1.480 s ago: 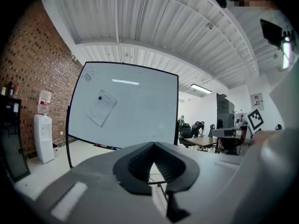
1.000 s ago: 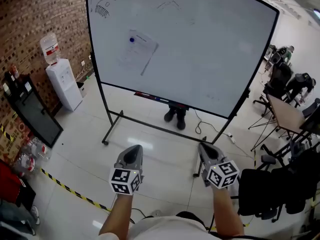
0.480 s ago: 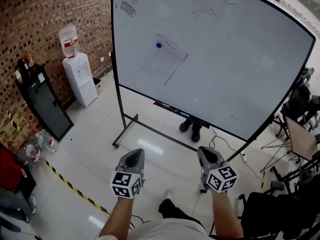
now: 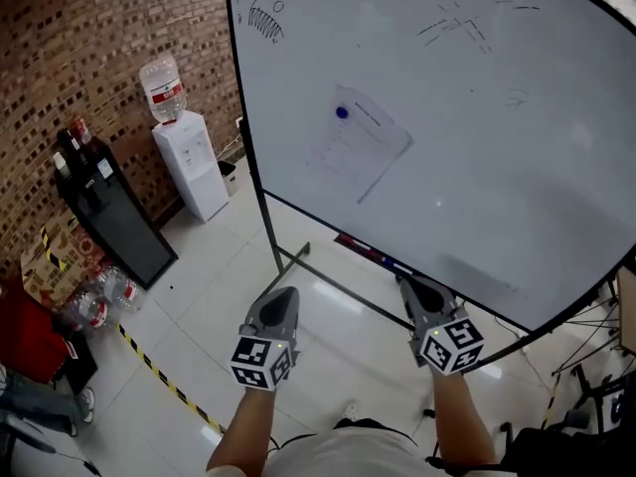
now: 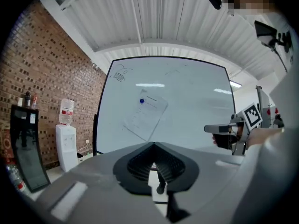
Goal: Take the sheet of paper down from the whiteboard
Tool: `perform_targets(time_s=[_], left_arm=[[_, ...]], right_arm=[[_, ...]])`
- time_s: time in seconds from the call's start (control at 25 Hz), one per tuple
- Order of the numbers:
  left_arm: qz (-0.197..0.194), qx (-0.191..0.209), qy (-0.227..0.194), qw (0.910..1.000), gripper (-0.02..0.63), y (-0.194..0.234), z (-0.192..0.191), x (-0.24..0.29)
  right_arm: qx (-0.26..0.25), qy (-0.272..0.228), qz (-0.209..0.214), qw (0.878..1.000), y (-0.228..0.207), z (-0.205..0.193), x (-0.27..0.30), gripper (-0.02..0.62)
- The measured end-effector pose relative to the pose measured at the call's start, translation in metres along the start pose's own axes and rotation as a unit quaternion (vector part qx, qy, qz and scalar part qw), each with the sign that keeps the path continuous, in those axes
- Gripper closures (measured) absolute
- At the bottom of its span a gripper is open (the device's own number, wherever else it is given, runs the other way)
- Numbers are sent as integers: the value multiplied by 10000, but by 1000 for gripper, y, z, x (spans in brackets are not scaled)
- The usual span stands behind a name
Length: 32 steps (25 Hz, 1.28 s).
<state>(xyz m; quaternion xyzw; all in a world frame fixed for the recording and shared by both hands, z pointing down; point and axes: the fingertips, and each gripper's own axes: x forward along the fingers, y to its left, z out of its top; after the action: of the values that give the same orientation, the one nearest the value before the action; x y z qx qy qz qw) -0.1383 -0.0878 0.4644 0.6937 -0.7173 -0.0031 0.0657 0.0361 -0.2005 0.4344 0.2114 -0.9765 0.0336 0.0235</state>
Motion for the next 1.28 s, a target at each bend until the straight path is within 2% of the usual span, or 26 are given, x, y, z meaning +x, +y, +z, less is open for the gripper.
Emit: perform_targets(time_s=[0.2,0.36,0.6,0.84,1.08,1.28], left_arm=[[76,243,34,9997,604,20,19,48],[85,268,-14,9996,604,39,32,79],[-342,369,-149,9986,604,61,49,137],[-1185,610,-377,9904,604,90,75,212],[-2017,927,-503,9738,604,116,108,263],[-2504,981,-711,9605,604,123,134,292]], right_arm=[[236,-232,125,9994,-38,14,50,589],[189,-339,207,9990,-53,26,77,589],[-1,-509,-78,9987,-78,51,112,589],[-213,-683,-839,9939,-101,77,147,589],[-170,-952,-1779,9793,-115,101,166,589],[-298,-1006,-2319,9671,-112,114,171,589]])
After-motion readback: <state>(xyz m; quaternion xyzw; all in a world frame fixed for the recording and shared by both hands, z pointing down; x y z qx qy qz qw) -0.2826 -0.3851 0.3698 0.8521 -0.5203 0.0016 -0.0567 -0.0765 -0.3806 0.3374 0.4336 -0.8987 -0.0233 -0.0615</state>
